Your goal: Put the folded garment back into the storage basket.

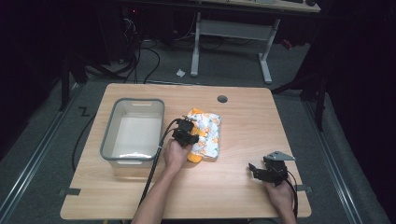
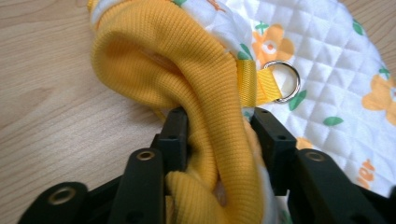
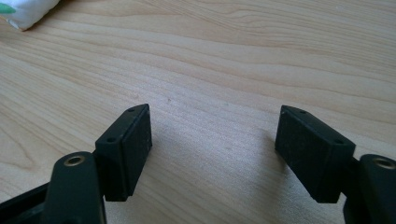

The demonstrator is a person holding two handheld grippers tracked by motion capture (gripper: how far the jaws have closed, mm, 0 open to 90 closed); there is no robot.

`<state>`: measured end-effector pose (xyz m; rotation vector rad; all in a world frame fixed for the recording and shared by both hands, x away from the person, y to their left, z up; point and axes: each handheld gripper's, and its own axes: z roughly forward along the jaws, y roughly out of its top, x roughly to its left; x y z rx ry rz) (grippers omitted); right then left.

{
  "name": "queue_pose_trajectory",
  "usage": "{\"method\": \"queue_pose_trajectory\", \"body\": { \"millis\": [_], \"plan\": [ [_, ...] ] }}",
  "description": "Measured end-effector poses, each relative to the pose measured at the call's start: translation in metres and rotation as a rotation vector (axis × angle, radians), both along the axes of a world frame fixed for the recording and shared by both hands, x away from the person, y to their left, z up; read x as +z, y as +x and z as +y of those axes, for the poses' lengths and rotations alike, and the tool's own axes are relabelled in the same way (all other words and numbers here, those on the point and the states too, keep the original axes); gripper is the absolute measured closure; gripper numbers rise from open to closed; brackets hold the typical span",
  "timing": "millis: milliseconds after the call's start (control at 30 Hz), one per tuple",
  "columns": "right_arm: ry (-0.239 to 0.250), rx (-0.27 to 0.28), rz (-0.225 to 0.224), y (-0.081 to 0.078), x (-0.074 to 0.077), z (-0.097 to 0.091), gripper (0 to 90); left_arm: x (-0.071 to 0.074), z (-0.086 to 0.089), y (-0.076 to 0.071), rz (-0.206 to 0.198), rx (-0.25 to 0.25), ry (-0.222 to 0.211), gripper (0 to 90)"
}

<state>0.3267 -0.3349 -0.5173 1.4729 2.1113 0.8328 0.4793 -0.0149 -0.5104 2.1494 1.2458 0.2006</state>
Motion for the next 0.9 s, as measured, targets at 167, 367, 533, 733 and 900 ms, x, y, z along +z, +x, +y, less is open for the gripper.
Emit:
{"method": "queue_pose_trajectory", "body": {
  "millis": [167,367,533,733,900],
  "plan": [
    [0.0,0.0,-0.002,0.0,0.0,0.0,27.4,0.0,0.001,0.0,0.011,0.0,-0.024,69.6],
    [0.0,0.0,-0.001,0.0,0.0,0.0,27.4,0.0,0.0,-0.001,0.004,-0.008,-0.029,73.5],
    [0.0,0.0,0.0,0.0,0.0,0.0,27.4,0.001,0.0,-0.002,0.0,-0.015,-0.04,74.9],
    [0.001,0.0,-0.001,0.0,0.0,0.0,27.3,0.006,-0.001,-0.005,-0.016,-0.031,-0.047,75.7],
    [0.001,0.0,-0.002,0.0,0.0,0.0,27.4,0.014,0.0,-0.008,-0.027,-0.041,-0.065,76.0]
  ]
}}
